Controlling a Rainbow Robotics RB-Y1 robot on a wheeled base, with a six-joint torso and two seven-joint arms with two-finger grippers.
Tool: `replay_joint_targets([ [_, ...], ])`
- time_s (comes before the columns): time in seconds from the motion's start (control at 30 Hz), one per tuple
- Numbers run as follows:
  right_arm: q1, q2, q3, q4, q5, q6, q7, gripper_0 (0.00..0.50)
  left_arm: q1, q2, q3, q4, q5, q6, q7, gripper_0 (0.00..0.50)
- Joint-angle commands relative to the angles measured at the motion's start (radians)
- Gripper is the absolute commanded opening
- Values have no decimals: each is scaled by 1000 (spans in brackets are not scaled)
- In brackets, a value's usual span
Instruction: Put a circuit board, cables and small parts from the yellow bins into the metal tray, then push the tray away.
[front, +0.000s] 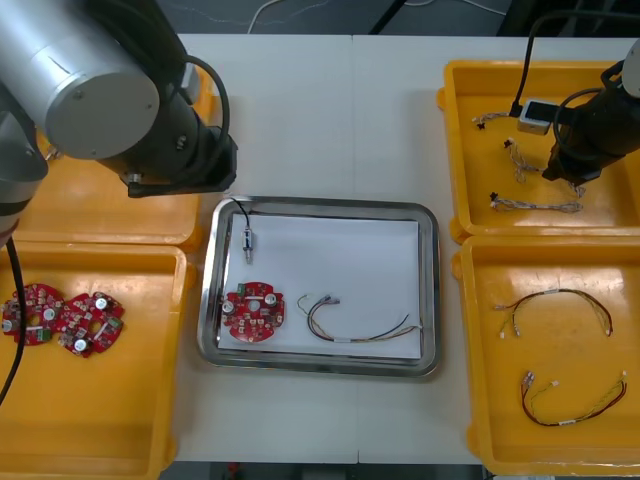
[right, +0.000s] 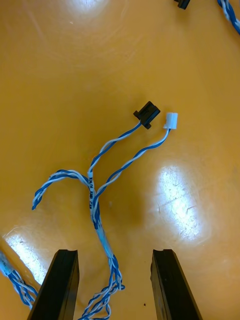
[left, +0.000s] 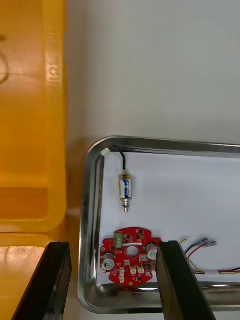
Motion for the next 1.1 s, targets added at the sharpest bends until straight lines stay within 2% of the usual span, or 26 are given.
replay_joint_targets([
  [0.03, -34, 8, 22, 5, -2, -16, 15, 419, 74, 66, 90, -34, -41, 7, -208, 496],
  [0.27, -33, 26, 42, 49, 5, -62, 19, 419, 136, 99, 180, -20, -79, 7, -353, 491],
  [0.33, -33, 37, 60, 74, 5, -87, 16, 419, 159, 108, 236, 2, -82, 7, -442, 490],
  [0.47, -33, 49, 71, 98, 5, -106, 18, 419, 161, 112, 268, 43, -90, 3, -534, 489],
  [0.63, -33, 53, 71, 101, 7, -100, 18, 402, 159, 111, 294, 110, -114, -66, -668, 498],
  [0.67, -33, 53, 72, 101, 7, -91, 19, 285, 161, 111, 302, 138, -119, -96, -715, 500],
  [0.7, -33, 53, 71, 101, 7, -87, 19, 211, 161, 111, 303, 147, -120, -107, -731, 499],
  [0.73, -33, 53, 71, 100, 8, -82, 15, 40, 161, 111, 305, 163, -122, -125, -755, 500],
  [0.77, -33, 53, 72, 101, 5, -80, 13, 40, 159, 111, 305, 178, -125, -147, -783, 500],
  [0.8, -34, 53, 71, 101, 4, -80, 15, 0, 159, 111, 305, 189, -127, -159, -800, 500],
  [1.1, -37, 22, 39, 29, 7, -39, 12, 0, 159, 109, 305, 284, -139, -280, -978, 500],
])
